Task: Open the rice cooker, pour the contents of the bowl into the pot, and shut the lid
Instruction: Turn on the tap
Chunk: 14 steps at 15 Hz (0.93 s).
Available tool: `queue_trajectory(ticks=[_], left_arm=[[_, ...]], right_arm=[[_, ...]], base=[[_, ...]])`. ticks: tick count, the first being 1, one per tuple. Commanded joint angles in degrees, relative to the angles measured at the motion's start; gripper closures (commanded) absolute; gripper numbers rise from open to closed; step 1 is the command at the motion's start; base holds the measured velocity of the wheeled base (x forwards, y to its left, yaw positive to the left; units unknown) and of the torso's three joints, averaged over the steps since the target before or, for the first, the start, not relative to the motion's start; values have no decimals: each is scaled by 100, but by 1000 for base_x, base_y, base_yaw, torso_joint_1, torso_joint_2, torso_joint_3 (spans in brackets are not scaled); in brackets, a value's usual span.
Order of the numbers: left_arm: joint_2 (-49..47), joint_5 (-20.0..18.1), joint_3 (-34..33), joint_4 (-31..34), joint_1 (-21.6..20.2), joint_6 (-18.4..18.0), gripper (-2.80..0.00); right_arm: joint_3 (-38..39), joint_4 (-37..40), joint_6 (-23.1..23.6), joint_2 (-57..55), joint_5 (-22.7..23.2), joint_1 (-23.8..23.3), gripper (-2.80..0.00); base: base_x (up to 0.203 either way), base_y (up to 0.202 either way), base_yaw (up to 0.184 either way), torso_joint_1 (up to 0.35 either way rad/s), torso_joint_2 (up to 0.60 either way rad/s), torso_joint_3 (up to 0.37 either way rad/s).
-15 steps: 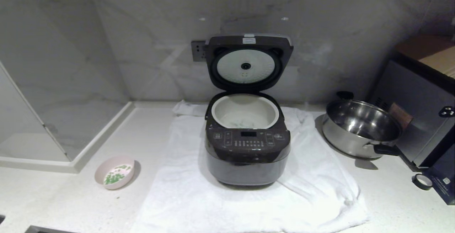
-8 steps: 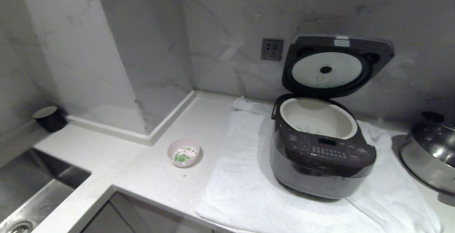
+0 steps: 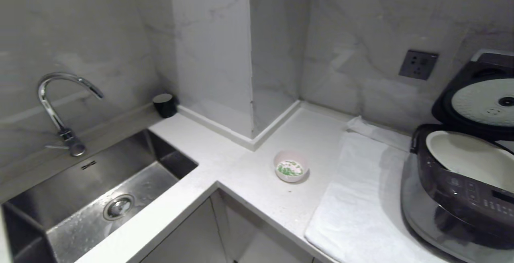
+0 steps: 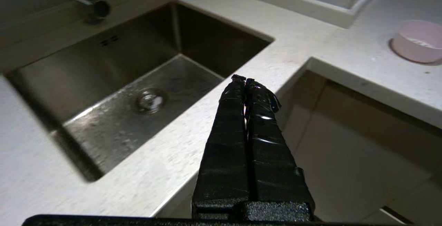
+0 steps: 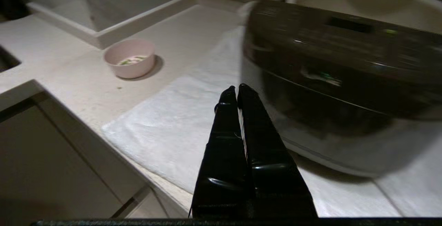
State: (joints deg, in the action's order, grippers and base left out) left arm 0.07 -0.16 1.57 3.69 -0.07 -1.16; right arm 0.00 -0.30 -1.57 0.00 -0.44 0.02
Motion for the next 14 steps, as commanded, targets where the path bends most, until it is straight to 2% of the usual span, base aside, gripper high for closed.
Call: queue_trajectory(ticks=[1, 6, 14], left_arm=[[10, -2, 1, 0, -1, -3, 0], [10, -2, 1, 0, -1, 2, 0], [10, -2, 1, 0, -1, 2, 0]], right_arm=[[12, -5, -1, 0, 0, -2, 0], [16, 4, 8, 0, 0, -2, 0], [10, 2, 8, 0, 7, -2, 0]], base=[[0, -7, 173, -1, 4, 1], [0, -7, 152, 3, 1, 2], [0, 0, 7, 0, 1, 1]])
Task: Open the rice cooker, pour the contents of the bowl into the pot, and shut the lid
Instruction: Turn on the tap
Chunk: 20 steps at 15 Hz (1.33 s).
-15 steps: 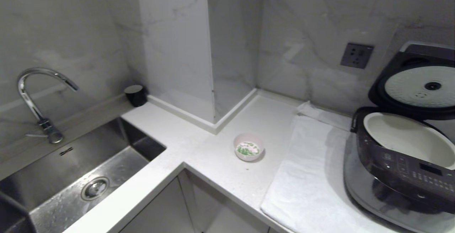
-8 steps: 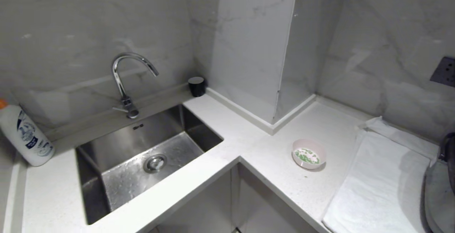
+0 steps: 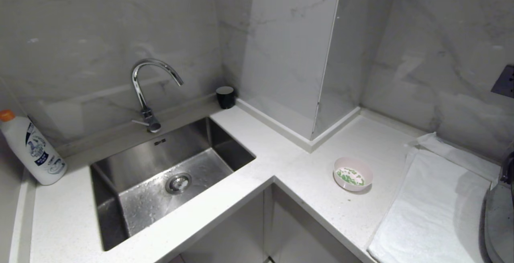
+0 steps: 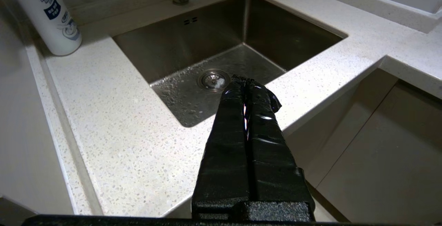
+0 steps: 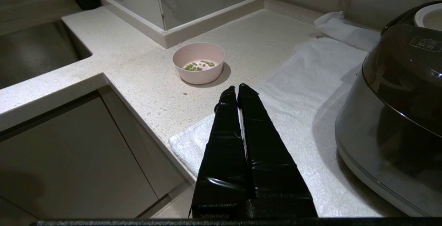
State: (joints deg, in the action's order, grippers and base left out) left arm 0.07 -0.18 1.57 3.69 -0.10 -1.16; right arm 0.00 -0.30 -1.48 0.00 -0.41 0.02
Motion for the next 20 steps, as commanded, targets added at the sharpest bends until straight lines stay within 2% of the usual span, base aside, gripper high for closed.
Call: queue_trajectory(ticks=[1, 3, 10, 17, 20], left_arm=[[10, 1, 1, 0, 1, -7, 0], [10, 1, 1, 0, 1, -2, 0], [10, 1, 1, 0, 1, 1, 0], [-39, 62, 113, 35, -3, 26, 0], [-1117, 22, 792, 23, -25, 344, 0]], right_arm=[[12, -2, -2, 0, -2, -2, 0], [12, -2, -2, 0, 1, -2, 0], [13, 0, -2, 0, -2, 2, 0], [11, 0, -2, 0, -2, -2, 0], [16, -4, -2, 0, -1, -2, 0]], base=[[0, 0, 0, 0, 0, 0], [48, 0, -2, -7, 0, 5], [183, 0, 2, 9, 1, -2], [0, 0, 0, 0, 0, 0], [0, 0, 0, 0, 0, 0]])
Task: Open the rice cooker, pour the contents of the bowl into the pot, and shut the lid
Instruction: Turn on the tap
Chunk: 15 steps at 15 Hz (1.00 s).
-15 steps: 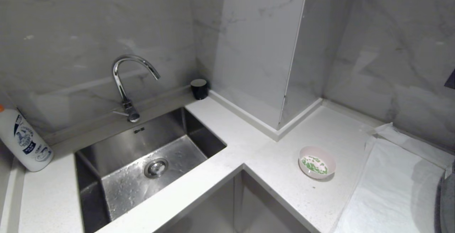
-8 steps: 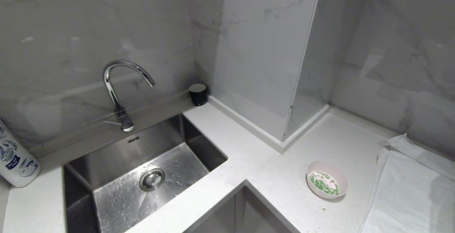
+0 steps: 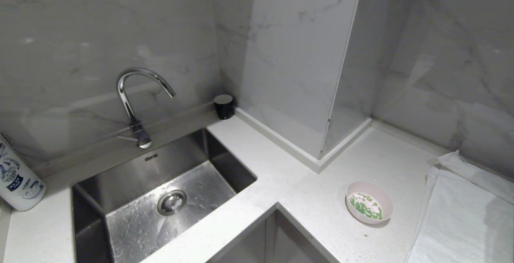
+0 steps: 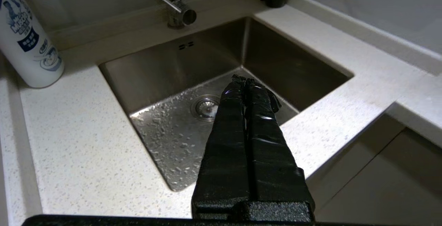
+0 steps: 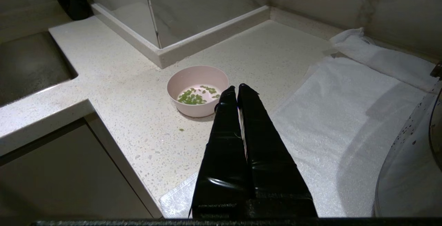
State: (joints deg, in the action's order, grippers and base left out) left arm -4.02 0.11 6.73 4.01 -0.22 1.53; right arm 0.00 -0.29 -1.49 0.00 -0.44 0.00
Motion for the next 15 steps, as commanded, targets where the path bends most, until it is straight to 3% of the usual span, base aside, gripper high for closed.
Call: queue_trajectory(ticks=[1, 3, 7, 10, 15], left_arm=[[-1320, -22, 525, -74, -14, 175, 0], [-2612, -40, 953, -473, -13, 502, 0], [-5553, 35, 1914, -1218, -24, 1751, 0], [-7485, 487, 2888, -1474, 1, 2531, 0], [-9347, 944, 4082, -1642, 16, 3214, 0]], right_arm=[[18, -6, -1, 0, 8, 0, 0], [15, -4, -1, 0, 3, 0, 0], [17, -3, -1, 0, 4, 4, 0], [9, -6, -1, 0, 9, 0, 0], [16, -1, -1, 0, 0, 7, 0]], base=[[0, 0, 0, 0, 0, 0], [0, 0, 0, 0, 0, 0], [0, 0, 0, 0, 0, 0], [0, 0, 0, 0, 0, 0], [0, 0, 0, 0, 0, 0]])
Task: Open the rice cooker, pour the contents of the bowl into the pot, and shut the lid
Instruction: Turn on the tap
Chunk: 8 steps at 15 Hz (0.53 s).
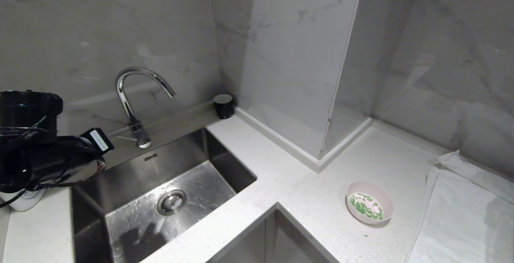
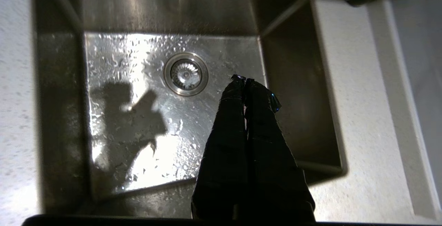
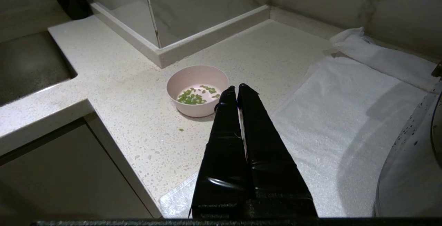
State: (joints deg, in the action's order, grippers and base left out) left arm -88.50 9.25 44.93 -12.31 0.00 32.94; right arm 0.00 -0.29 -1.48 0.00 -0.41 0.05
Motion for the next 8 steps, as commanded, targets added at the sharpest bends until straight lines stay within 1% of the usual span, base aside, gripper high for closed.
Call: queue_trajectory(ticks=[1, 5, 8], left_arm=[[-1139, 56, 409, -20, -27, 132, -280], [-1875, 80, 1143, -28, -255, 173, -280], [-2291, 70, 1450, -39, -449, 61, -280]], right_arm=[[9, -4, -1, 0, 4, -5, 0], [18, -6, -1, 0, -3, -5, 0], [17, -4, 1, 0, 2, -5, 0]], base=[[0, 0, 0, 0, 0, 0], [0, 0, 0, 0, 0, 0], [0, 0, 0, 0, 0, 0]])
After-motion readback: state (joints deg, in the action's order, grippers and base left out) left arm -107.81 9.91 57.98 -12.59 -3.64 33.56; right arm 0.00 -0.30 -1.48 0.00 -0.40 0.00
